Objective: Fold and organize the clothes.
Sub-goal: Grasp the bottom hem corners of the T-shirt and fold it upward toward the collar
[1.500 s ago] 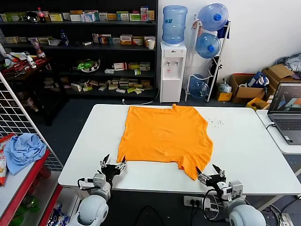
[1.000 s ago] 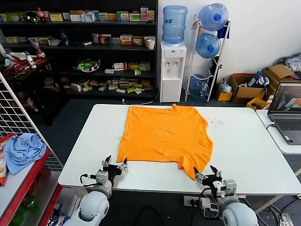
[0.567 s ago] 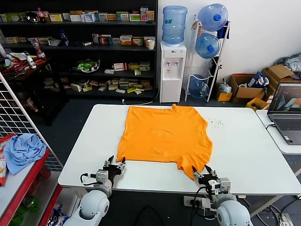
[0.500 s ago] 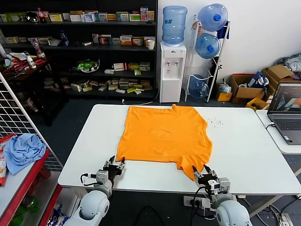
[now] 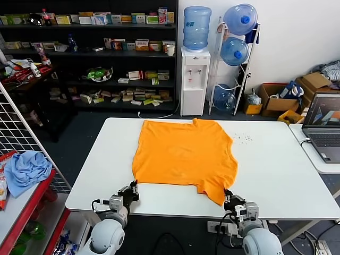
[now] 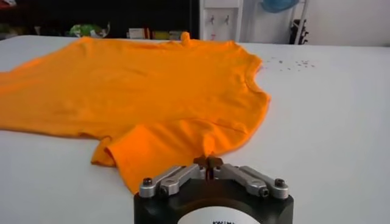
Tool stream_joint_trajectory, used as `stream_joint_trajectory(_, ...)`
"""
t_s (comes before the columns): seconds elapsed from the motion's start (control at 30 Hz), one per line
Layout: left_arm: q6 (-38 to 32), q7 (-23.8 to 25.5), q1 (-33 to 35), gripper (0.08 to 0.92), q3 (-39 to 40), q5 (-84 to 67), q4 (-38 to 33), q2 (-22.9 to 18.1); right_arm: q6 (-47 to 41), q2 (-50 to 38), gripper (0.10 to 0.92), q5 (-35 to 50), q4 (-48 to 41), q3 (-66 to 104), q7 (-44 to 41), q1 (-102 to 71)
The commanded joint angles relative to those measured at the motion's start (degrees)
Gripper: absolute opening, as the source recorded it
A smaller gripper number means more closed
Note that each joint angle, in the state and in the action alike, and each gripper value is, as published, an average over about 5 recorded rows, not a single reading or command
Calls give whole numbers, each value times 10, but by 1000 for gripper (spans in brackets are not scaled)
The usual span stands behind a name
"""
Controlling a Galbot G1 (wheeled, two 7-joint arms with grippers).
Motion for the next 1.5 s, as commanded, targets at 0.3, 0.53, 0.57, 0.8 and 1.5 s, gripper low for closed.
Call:
stream_joint_trajectory(0.3, -13, 0, 82, 106, -11, 64, -131, 32, 15, -23, 124, -56, 107, 31, 1, -108)
stream_joint_trajectory(0.53, -38, 5, 131, 106, -16, 97, -165, 43, 49, -41, 124, -79, 153, 37, 2, -152)
stream_joint_trajectory(0.57, -45, 6, 130, 106, -16, 105, -164, 42, 60, -43, 124, -84, 151, 36, 2, -149)
stream_joint_trajectory(0.8, -89, 13, 57, 106, -10, 159, -91, 8, 133, -63, 124, -80, 74, 26, 3, -57)
stream_joint_trajectory(1.5, -94, 19, -143, 106, 38, 162, 95, 4, 151, -74, 124, -43, -200, -63, 13, 217)
